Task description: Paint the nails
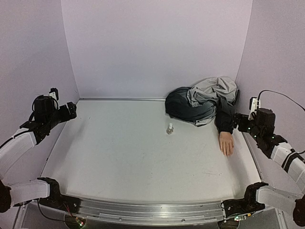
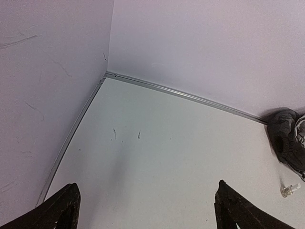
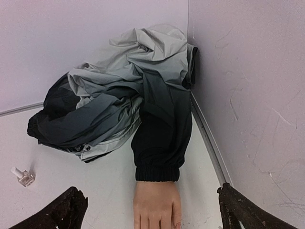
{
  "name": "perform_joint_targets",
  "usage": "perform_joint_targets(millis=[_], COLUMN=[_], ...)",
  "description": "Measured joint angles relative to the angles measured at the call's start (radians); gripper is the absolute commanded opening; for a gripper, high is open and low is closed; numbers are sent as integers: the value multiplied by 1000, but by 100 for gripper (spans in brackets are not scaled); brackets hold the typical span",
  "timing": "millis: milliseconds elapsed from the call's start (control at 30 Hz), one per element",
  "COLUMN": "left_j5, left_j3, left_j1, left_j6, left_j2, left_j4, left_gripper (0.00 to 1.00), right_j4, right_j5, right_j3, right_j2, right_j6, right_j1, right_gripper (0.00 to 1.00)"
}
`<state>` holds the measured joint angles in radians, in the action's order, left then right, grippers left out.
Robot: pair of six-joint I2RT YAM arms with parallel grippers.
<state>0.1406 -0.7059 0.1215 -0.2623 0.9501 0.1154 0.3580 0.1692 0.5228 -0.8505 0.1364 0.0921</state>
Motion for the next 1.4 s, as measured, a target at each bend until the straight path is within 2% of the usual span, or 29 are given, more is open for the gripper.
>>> perform_joint_targets(millis=[200,367,533,867,1033,1133,1400], left_j5=[-58,-132,-203,-337,-374,-386,-401], left_j3=[0,0,0,0,0,0,-13], left_j1=[-1,8,62,204,263,293,324], left_j6=[-35,-78,-117,-200,-227,-238,-245], left_j2=[7,55,127,287,332,352,375], left_j4=[-2,-3,-3,-3,-5,-10,-13], left_gripper=[99,99,99,99,99,99,99], right_j4=[-25,-36,-32,-38,-73,-97,-174], right_j5=[13,31,27,-100,-83,-68,-20], right_j3=[42,150,288,672,835,890,948], right_j2=[-116,-280,-486,-980,-1160,-1215,-1240], right_j6=[30,89,131,146,167,185,242], right_j1=[47,143,260,460,531,560,581], right_gripper=[98,98,98,98,98,98,78])
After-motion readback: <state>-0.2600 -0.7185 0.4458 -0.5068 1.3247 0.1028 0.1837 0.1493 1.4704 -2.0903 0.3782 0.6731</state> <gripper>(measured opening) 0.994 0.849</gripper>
